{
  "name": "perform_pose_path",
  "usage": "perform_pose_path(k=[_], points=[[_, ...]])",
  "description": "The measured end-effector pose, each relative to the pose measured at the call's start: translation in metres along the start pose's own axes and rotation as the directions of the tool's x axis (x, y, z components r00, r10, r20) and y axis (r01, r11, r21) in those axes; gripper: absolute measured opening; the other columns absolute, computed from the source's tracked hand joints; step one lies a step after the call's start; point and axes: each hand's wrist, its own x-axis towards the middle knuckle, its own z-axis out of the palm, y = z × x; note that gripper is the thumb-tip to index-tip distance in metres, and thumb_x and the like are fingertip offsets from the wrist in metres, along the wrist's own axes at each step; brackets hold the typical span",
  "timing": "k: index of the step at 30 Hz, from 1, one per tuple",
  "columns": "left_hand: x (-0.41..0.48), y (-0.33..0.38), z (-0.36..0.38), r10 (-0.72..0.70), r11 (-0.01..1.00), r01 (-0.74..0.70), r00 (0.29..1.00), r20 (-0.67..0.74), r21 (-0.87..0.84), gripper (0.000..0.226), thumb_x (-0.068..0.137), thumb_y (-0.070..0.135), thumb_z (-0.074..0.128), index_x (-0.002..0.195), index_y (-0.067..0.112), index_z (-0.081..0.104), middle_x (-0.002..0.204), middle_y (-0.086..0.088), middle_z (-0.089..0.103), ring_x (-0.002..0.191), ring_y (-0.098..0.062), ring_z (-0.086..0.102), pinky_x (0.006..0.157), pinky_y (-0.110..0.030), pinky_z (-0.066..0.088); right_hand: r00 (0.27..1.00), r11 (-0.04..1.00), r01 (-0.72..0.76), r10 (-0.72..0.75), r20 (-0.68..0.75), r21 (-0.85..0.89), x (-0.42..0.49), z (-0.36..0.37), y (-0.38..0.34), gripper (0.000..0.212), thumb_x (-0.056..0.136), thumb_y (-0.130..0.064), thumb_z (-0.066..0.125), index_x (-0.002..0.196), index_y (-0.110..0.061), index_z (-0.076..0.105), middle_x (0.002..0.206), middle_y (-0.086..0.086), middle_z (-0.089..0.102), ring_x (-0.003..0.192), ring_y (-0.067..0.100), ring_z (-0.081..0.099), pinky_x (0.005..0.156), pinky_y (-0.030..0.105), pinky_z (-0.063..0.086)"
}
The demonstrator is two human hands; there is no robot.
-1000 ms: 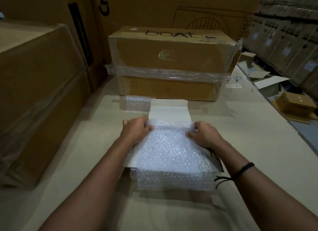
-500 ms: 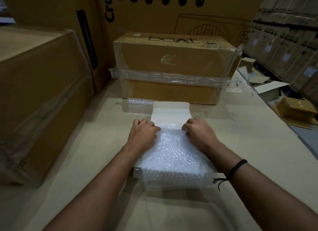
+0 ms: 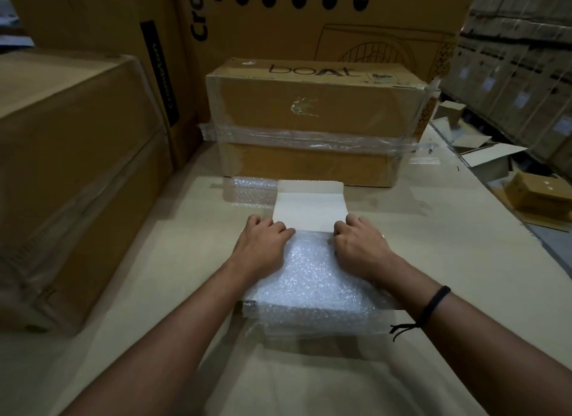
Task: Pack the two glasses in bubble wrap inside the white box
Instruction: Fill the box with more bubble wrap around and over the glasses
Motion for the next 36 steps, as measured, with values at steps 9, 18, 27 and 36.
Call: perform_pose_path(k=[9, 18, 27, 36], points=[[0.007, 0.010, -0.003, -0.034, 0.998, 0.026, 0.989, 0.142, 0.052, 0.061, 0.098, 0.052, 0.016, 0.108, 0.025, 0.070, 0.108, -0.003, 0.052, 0.106, -0.022, 0.040, 0.095, -0.045, 0.021, 0.998, 0.996, -0.057, 0.055, 0.034, 0.069, -0.012, -0.009, 0.000, 0.036, 0.086, -0.017, 0.040, 0.110, -0.020, 0.066, 0.109, 0.000, 0.067, 0.094, 0.022, 0.047, 0.073, 0.033, 0.028], [0.006, 0.011, -0.008, -0.127, 0.990, 0.123, 0.990, 0.056, 0.061, 0.045, 0.091, 0.038, 0.032, 0.115, 0.025, 0.068, 0.113, 0.003, 0.064, 0.103, -0.021, 0.047, 0.086, -0.041, 0.026, 0.990, 0.948, -0.086, 0.046, 0.136, 0.306, 0.000, -0.009, -0.009, 0.028, 0.085, -0.010, 0.040, 0.102, -0.008, 0.061, 0.109, 0.013, 0.067, 0.093, 0.031, 0.063, 0.078, 0.040, 0.054], [-0.001, 0.011, 0.002, -0.184, 0.982, 0.187, 0.980, 0.070, -0.026, 0.052, 0.087, 0.039, 0.021, 0.111, 0.028, 0.065, 0.110, 0.009, 0.067, 0.097, -0.016, 0.042, 0.084, -0.040, 0.023, 0.969, 0.938, -0.143, 0.068, 0.239, 0.315, 0.016, -0.010, -0.004, 0.040, 0.086, -0.013, 0.038, 0.119, -0.017, 0.061, 0.117, 0.012, 0.065, 0.104, 0.030, 0.062, 0.084, 0.039, 0.053], [0.005, 0.013, -0.006, -0.271, 0.953, 0.290, 0.946, 0.177, -0.092, 0.043, 0.093, 0.034, 0.032, 0.123, 0.033, 0.063, 0.112, 0.003, 0.066, 0.110, -0.019, 0.042, 0.098, -0.045, 0.019, 0.970, 0.916, -0.069, -0.030, 0.240, 0.395, 0.023, -0.010, -0.017, 0.041, 0.093, -0.011, 0.038, 0.126, -0.021, 0.059, 0.125, 0.011, 0.063, 0.113, 0.030, 0.059, 0.093, 0.037, 0.048]])
